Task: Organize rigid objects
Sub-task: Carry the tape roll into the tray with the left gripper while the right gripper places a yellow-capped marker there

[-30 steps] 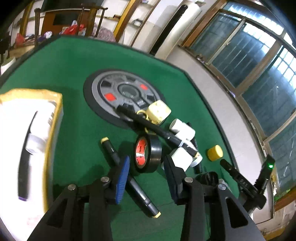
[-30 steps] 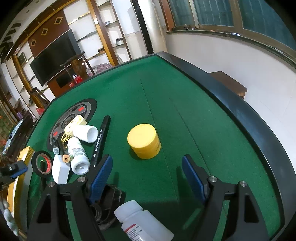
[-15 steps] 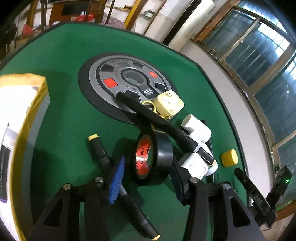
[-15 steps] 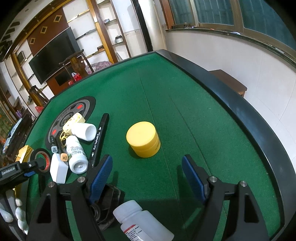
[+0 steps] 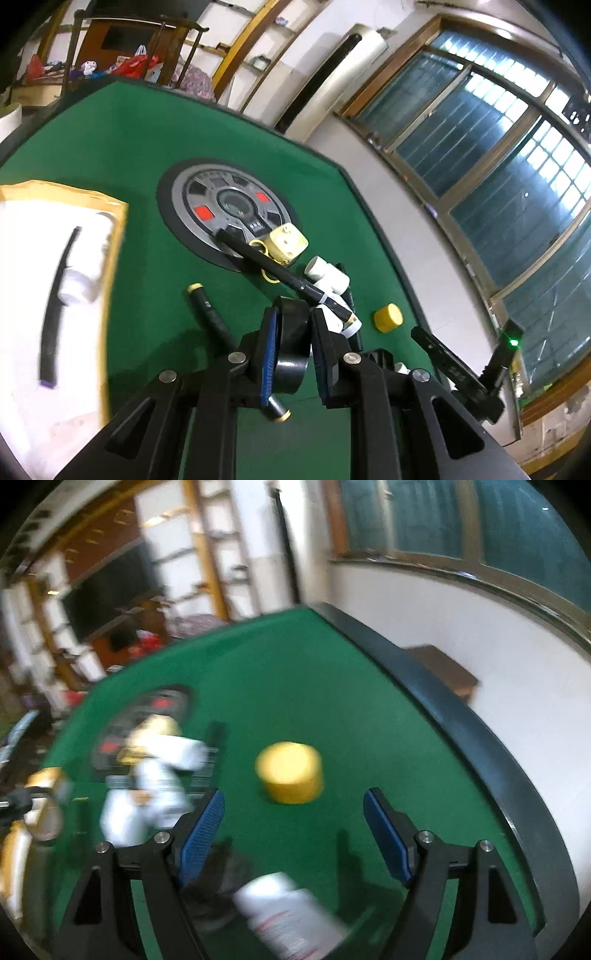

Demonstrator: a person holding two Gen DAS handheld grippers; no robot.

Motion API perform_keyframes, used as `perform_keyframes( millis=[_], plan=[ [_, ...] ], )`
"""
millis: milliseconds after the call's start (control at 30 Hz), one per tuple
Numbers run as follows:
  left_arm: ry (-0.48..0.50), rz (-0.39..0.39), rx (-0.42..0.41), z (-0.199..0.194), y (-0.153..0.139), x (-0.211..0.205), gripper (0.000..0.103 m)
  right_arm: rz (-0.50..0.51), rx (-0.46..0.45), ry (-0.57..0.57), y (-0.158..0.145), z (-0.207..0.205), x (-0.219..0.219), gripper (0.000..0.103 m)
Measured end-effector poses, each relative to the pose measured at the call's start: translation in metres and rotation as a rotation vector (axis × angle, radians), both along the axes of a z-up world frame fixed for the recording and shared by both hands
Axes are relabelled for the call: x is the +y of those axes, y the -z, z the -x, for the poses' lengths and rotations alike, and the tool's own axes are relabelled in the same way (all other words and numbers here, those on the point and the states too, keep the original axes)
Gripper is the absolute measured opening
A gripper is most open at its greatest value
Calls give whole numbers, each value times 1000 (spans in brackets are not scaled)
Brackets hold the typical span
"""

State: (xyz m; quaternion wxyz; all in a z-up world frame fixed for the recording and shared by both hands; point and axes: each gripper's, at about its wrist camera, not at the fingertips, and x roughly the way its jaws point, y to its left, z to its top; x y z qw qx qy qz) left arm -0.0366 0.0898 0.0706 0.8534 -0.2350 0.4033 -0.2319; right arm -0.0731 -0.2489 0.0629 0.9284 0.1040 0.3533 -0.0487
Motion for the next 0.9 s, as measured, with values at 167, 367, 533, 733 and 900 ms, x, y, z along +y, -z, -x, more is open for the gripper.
perform_keyframes(
  millis=[167, 367, 533, 733, 900],
  plan=[
    [-24, 86, -1, 13, -4, 29, 17, -5, 42, -238, -16, -7, 71, 77],
    [-88, 96, -46, 39, -19, 78, 18, 20, 179, -500, 9, -40, 174, 77],
    [-167, 32, -68, 48, -21, 116, 18, 109, 268, -555, 39, -72, 227, 72],
    [-230, -9, -43, 39, -8, 149, 18, 180, 294, -550, 47, -72, 242, 15],
    [-256, -26, -15, 25, 3, 165, 18, 12, 260, -550, 33, -59, 221, 15]
  ],
)
